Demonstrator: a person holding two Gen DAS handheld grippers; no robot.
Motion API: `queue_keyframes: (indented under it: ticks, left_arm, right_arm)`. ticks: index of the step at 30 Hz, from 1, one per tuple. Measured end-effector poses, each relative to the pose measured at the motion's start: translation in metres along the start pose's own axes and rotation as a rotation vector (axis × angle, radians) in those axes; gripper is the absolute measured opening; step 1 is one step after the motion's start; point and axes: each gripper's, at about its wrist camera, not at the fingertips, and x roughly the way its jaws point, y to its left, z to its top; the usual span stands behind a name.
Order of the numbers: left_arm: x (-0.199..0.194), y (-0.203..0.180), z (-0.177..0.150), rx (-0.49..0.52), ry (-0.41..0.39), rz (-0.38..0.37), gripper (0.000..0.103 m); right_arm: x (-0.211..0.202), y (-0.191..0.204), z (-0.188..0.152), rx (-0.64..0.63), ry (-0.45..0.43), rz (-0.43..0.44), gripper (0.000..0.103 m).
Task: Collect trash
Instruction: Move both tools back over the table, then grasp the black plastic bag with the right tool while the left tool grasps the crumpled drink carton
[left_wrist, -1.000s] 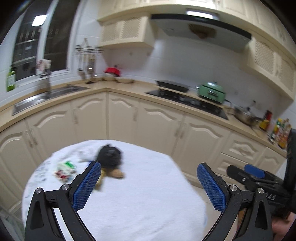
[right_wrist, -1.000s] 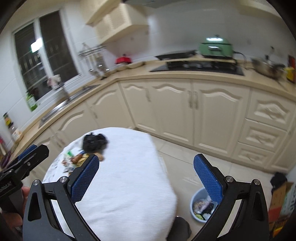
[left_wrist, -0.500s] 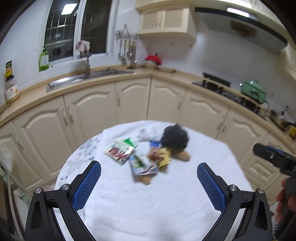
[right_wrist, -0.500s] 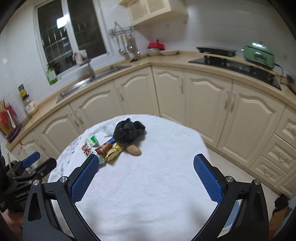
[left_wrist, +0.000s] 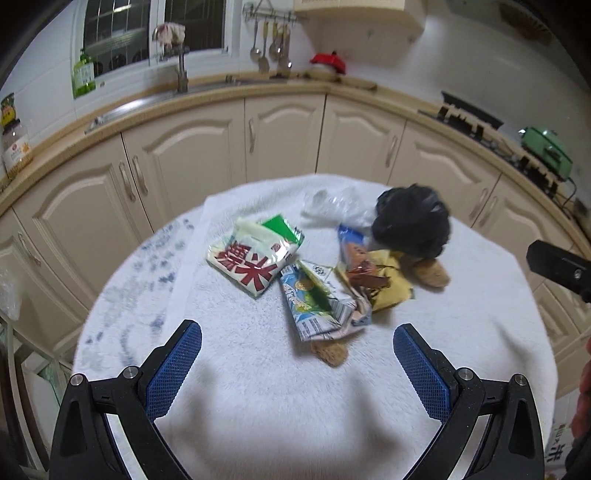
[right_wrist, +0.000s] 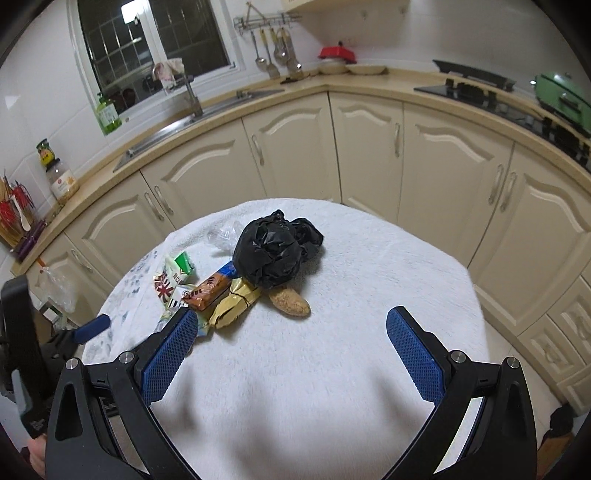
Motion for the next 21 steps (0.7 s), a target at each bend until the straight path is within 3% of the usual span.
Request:
queue_keyframes:
  ticks: [5,11,14,16,19,21]
  left_arm:
    - [0.054,-0.004,0.017,-0.006,0.034,0.017,0.102]
    - [0.090,-0.006,0.035,-0.027,0.050,-0.003,0.100]
    - [0.102,-0.007,0.036,-0.041,0.065,-0.041,0.080]
    - [0.113,-0.008,0.040,-0.041,0.084,-0.063,0.060]
    - [0.119,-0.009,0.044,-0.032,0.071,-0.058,0.058]
    - [0.122,-0.006,0.046,-0.044,0.065,-0.069,0.058]
  right_arm:
    - [0.035,0.001,0.012,0.007,0.026,0.016,0.103]
    - [0.070,0.004,0.025,0.017,0.055,0.034,0.103]
    - [0.089,0.006,0.033,0.028,0.070,0.041,0.103]
    - [0.102,0.007,0.037,0.032,0.084,0.046,0.103]
    - [0.122,0.010,0.040,0.029,0.113,0.051,0.100]
    - [0.131,0.011,0.040,0.018,0.128,0.050,0.091]
